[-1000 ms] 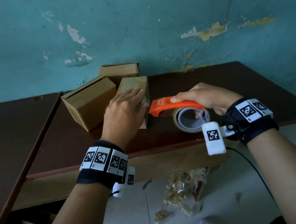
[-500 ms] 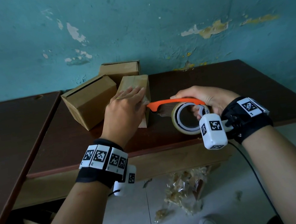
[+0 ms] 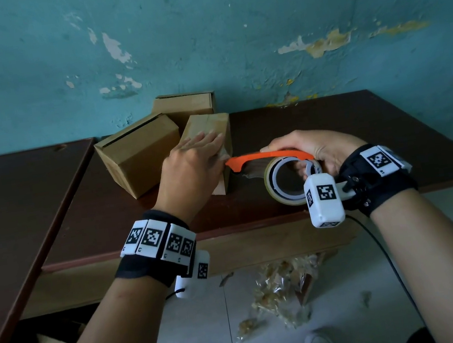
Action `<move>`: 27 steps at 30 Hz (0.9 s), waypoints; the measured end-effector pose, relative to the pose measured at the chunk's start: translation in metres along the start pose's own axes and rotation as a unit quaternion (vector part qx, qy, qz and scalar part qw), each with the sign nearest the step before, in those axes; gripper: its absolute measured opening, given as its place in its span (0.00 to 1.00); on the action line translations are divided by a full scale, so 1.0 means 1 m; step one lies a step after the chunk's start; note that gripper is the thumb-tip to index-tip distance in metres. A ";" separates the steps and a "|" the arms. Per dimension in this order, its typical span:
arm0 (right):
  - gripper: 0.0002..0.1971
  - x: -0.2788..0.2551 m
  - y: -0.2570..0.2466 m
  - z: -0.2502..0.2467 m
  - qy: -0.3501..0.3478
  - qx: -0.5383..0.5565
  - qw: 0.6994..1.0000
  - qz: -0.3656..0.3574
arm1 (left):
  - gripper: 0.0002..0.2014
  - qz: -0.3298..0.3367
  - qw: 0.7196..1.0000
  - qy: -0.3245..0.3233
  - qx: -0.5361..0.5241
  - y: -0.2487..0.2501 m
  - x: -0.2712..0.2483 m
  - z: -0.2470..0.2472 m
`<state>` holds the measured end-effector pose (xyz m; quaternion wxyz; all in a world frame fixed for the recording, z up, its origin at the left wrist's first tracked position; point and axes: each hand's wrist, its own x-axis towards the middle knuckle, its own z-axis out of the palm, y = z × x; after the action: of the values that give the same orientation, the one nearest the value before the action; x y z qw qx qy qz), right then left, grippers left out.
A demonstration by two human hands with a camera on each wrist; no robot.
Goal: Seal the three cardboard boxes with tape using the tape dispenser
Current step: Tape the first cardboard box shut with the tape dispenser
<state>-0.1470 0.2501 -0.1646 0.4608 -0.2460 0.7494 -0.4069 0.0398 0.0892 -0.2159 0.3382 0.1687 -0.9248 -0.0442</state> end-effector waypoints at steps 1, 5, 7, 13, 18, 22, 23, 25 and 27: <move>0.22 0.001 0.000 0.000 0.001 -0.002 1.000 0.000 | 0.20 0.000 1.000 -0.002 0.001 0.000 0.000 0.000; 0.21 0.003 0.000 0.000 0.012 -0.015 1.000 0.000 | 0.21 0.000 1.000 -0.014 0.000 -0.001 0.001 0.000; 0.21 0.006 0.001 -0.002 0.028 -0.036 0.999 -0.009 | 0.21 -0.006 1.000 -0.023 -0.002 -0.002 0.002 -0.001; 0.31 0.008 -0.005 -0.002 0.104 -0.122 0.987 -0.034 | 0.21 -0.011 0.999 -0.036 -0.006 -0.002 0.003 -0.001; 0.31 0.000 -0.017 -0.002 0.152 -0.193 0.966 -0.077 | 0.21 -0.015 0.998 -0.068 -0.001 -0.001 0.006 -0.009; 0.35 -0.001 -0.029 0.004 0.159 -0.233 0.956 -0.083 | 0.22 0.002 0.995 -0.099 0.006 -0.003 0.007 -0.016; 0.35 -0.001 -0.033 0.006 0.160 -0.246 0.952 -0.083 | 0.22 0.001 0.994 -0.111 0.005 -0.003 0.008 -0.018; 0.30 -0.003 -0.044 0.009 0.163 -0.284 0.941 -0.079 | 0.25 -0.004 0.991 -0.133 0.004 -0.002 0.009 -0.023; 0.26 -0.006 -0.058 0.012 0.163 -0.337 0.925 -0.071 | 0.28 -0.003 0.989 -0.150 0.001 -0.001 0.010 -0.027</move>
<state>-0.1339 0.2180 -0.1159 0.1919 -0.3692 0.8878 -0.1965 0.0505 0.0858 -0.1892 0.1955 0.1631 -0.9646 -0.0688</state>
